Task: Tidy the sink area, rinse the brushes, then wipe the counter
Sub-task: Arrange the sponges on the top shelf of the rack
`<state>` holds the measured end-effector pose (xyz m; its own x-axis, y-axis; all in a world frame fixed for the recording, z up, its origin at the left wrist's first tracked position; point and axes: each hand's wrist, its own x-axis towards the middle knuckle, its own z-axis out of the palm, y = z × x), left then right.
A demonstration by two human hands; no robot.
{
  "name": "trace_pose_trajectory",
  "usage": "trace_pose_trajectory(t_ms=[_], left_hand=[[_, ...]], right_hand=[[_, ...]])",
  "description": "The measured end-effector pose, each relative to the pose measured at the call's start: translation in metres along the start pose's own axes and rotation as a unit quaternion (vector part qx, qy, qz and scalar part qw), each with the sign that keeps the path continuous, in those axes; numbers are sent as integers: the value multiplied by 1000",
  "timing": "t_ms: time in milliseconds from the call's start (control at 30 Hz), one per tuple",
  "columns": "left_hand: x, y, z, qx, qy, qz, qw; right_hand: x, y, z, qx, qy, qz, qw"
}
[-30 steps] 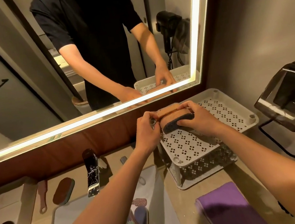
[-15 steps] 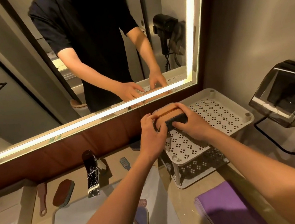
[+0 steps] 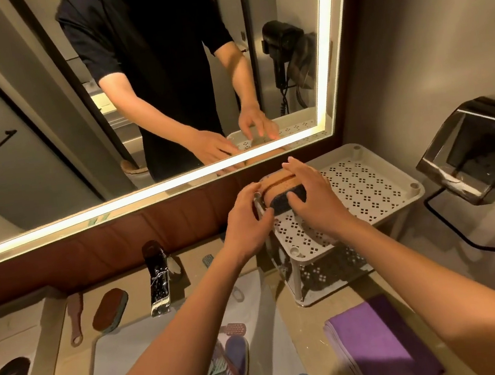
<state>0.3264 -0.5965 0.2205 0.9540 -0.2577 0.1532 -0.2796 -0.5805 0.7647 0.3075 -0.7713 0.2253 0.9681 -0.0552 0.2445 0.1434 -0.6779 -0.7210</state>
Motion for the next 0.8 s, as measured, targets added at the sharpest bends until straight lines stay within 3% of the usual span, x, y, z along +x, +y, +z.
trace_pose_trajectory(t_ms=[300, 433, 800], left_hand=[[-49, -42, -67, 3, 35, -49, 998], [-86, -75, -106, -37, 74, -91, 992], [-192, -190, -188, -24, 127, -175, 976]], right_hand=[[-11, -71, 58, 92, -83, -35, 992], [-22, -104, 102, 112, -119, -63, 985], [-65, -193, 242, 171, -246, -88, 950]])
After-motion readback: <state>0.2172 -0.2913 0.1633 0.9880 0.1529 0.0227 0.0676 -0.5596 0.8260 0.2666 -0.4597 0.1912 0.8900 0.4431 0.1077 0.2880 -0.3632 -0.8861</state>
